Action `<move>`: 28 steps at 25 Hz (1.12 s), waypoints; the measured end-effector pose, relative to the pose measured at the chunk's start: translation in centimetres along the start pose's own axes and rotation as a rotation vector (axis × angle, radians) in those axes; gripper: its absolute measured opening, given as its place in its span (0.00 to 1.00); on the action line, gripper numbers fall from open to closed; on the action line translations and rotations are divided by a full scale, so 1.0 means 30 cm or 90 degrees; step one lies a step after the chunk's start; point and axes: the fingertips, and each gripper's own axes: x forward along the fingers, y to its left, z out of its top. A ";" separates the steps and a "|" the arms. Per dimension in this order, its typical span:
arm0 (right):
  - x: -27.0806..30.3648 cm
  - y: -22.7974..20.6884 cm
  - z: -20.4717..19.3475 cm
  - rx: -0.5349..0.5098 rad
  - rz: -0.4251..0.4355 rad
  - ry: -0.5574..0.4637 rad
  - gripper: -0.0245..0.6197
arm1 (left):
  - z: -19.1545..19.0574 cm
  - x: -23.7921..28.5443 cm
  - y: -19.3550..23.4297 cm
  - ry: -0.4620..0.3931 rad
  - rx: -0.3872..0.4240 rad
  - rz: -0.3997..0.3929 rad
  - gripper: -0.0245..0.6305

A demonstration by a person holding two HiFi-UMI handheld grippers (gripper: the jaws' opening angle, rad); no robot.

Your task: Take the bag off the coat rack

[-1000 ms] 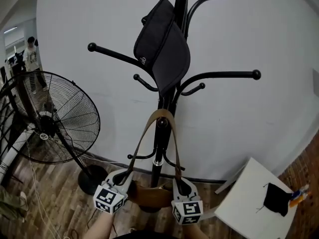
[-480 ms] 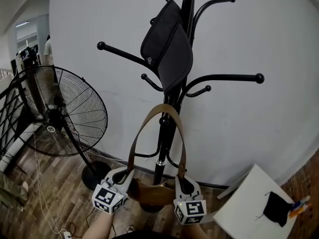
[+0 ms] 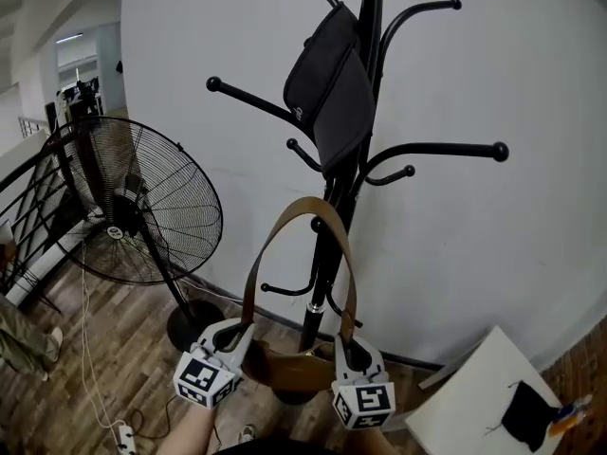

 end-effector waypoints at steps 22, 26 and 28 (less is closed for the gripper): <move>-0.079 0.100 -0.082 -0.017 0.179 0.017 0.08 | -0.059 -0.249 -0.120 0.016 -0.025 0.180 0.06; -0.099 0.120 -0.110 -0.017 0.205 0.022 0.08 | -0.072 -0.285 -0.153 0.004 -0.042 0.197 0.06; -0.111 0.132 -0.122 -0.017 0.217 0.025 0.08 | -0.083 -0.308 -0.166 0.008 -0.050 0.211 0.06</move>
